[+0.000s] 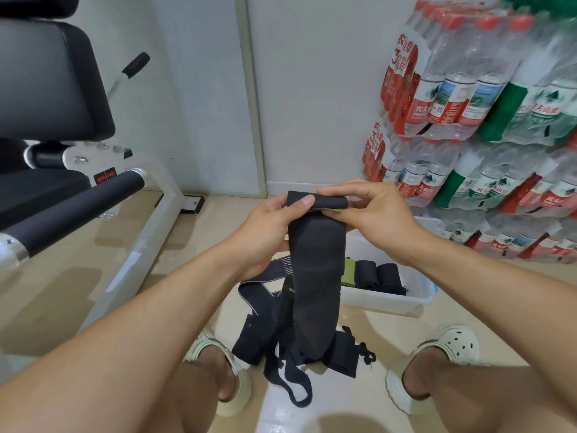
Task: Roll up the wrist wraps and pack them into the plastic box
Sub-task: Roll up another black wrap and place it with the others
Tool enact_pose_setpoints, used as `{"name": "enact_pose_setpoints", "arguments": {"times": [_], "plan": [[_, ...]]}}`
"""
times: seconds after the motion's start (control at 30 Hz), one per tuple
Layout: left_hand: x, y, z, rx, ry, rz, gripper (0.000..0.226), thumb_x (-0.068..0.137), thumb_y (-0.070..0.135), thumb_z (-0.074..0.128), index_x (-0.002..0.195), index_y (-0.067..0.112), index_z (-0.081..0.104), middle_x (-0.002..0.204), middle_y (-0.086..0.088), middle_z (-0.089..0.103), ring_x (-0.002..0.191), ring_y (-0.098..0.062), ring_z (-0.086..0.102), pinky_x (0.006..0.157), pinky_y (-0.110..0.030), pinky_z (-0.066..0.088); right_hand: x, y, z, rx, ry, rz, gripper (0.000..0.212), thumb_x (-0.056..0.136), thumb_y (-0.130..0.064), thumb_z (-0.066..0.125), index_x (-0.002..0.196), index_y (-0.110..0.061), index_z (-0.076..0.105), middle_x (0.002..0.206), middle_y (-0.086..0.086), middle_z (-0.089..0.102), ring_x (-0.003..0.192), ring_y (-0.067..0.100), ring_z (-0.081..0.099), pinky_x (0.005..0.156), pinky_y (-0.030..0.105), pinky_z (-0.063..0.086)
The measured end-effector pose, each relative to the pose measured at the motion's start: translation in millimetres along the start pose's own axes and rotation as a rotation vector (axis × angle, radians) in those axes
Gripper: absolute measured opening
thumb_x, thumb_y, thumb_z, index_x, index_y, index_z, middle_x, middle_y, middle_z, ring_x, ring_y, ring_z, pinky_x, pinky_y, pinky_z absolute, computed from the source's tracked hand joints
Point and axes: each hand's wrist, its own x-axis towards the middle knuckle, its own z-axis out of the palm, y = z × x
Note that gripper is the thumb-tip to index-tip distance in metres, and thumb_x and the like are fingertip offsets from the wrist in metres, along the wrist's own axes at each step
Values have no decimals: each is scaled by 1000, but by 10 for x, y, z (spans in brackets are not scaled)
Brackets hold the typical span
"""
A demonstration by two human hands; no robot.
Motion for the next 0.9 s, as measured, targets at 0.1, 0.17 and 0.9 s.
{"name": "enact_pose_setpoints", "arguments": {"times": [0.1,0.17,0.9], "plan": [[-1,-5,-44,-31,0,16,29,102,21,58,129,9,62,113,-6,75,94,-15,74,82,-35,61,-8,-23,-56,49,-106,100,39,79,-8,84,114,-24,76,113,1,75,100,25,75,86,34,61],[-1,-11,-62,-43,-16,28,29,101,15,60,130,10,60,112,-5,76,96,-18,74,80,-35,62,-10,-40,-73,46,-123,156,53,73,-25,84,125,-29,70,121,-1,71,100,16,75,89,35,60],[-22,8,63,46,-63,-14,43,103,51,47,132,24,65,124,4,73,116,-12,67,105,-35,48,-41,-72,25,49,38,-9,33,81,3,81,89,-27,72,100,10,74,89,22,74,70,32,62]]}}
